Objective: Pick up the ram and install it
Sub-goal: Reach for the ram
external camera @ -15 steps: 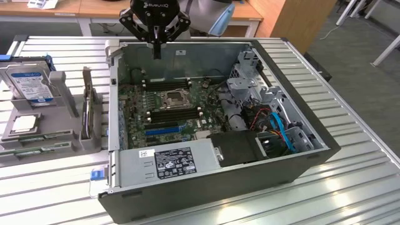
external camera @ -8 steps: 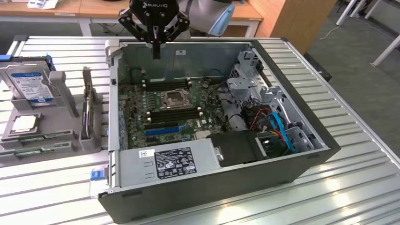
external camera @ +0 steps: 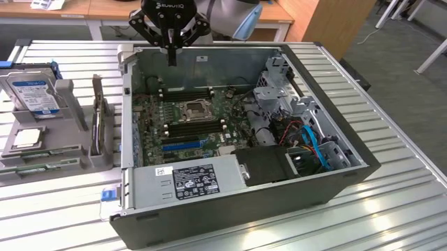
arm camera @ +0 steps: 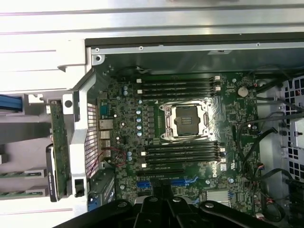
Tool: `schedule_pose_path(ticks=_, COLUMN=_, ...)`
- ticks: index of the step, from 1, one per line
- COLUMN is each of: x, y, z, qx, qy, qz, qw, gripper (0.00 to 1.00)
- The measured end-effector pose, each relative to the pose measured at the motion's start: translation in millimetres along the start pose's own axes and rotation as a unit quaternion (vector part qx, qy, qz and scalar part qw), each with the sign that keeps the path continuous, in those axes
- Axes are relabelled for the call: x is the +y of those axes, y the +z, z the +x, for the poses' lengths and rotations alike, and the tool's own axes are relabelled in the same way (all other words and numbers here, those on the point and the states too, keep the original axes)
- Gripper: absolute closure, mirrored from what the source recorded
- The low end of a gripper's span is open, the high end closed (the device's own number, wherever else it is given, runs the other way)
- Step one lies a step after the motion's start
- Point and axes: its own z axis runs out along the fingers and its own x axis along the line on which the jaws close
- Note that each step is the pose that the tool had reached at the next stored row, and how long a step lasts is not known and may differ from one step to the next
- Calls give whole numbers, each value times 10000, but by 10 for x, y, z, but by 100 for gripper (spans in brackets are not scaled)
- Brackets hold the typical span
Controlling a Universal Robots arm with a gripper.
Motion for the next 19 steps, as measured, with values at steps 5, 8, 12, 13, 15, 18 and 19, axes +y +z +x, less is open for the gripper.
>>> schedule_pose_path(ticks=5, x=-3, y=0, z=44, qx=0, qy=0, qz=0, qw=10000, gripper=90)
schedule_pose_path(ticks=8, x=-5, y=-1, z=71, qx=0, qy=0, qz=0, qw=10000, gripper=90)
schedule_pose_path(ticks=12, x=-8, y=-1, z=110, qx=0, qy=0, qz=0, qw=10000, gripper=90)
schedule_pose_path(ticks=13, x=-9, y=-1, z=119, qx=0, qy=0, qz=0, qw=10000, gripper=90)
schedule_pose_path(ticks=15, x=-10, y=-2, z=136, qx=0, qy=0, qz=0, qw=10000, gripper=90)
schedule_pose_path(ticks=18, x=-12, y=-2, z=163, qx=0, qy=0, qz=0, qw=10000, gripper=90)
schedule_pose_path(ticks=19, x=-13, y=-3, z=172, qx=0, qy=0, qz=0, qw=10000, gripper=90)
